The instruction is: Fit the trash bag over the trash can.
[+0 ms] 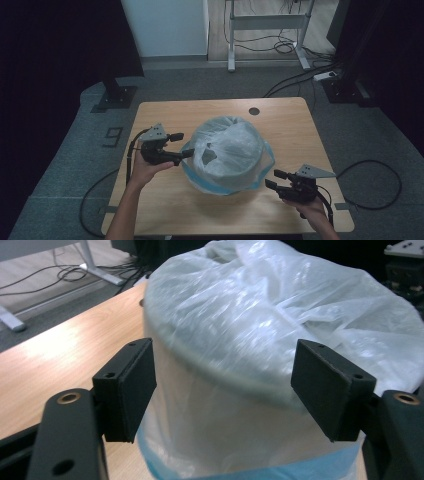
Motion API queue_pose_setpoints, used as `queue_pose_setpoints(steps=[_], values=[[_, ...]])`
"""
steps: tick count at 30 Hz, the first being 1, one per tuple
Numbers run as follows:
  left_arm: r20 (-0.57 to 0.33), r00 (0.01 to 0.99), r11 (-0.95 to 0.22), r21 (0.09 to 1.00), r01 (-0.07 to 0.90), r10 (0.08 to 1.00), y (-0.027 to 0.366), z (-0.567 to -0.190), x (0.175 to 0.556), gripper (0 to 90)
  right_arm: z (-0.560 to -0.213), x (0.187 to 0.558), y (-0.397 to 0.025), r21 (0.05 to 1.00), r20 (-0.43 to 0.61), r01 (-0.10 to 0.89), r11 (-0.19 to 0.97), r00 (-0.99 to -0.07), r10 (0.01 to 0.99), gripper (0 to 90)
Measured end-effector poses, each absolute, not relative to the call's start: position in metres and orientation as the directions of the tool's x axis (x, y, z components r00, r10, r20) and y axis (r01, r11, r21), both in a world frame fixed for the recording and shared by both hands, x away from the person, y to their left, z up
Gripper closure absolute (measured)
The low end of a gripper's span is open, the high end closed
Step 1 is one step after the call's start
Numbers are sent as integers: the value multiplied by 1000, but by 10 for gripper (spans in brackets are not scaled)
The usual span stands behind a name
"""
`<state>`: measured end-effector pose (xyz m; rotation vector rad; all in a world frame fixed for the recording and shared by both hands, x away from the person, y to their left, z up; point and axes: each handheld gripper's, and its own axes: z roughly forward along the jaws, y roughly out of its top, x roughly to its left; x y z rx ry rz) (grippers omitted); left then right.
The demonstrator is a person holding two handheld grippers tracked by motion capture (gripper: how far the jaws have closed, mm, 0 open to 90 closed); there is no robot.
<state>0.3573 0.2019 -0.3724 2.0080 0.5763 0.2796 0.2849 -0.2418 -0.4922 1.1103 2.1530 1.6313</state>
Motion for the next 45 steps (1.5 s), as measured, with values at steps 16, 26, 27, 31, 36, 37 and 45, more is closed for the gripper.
queue_pose_setpoints(steps=[16, 26, 27, 31, 36, 37, 45], values=[[-13, 925, -572, 783, 245, 379, 165, -358, 384, 421, -498, 283, -247, 892, 277, 444, 85, -685, 674, 391], [-10, 946, -690, 681, 244, 324, 144, -355, 392, 580, -499, 283, -248, 890, 285, 450, 78, -682, 674, 393], [-13, 946, -693, 678, 245, 323, 143, -355, 393, 579, -499, 283, -249, 890, 286, 450, 77, -681, 674, 393], [-25, 949, -707, 662, 251, 314, 141, -360, 395, 563, -500, 283, -249, 888, 288, 453, 77, -680, 674, 393], [-53, 954, -691, 677, 251, 294, 145, -358, 396, 483, -500, 283, -251, 888, 291, 454, 73, -677, 676, 393], [-58, 954, -681, 688, 252, 294, 147, -357, 396, 463, -500, 283, -251, 888, 291, 455, 72, -676, 677, 393], [-86, 954, -584, 774, 245, 287, 160, -344, 396, 439, -500, 283, -252, 888, 297, 455, 64, -675, 676, 393]])
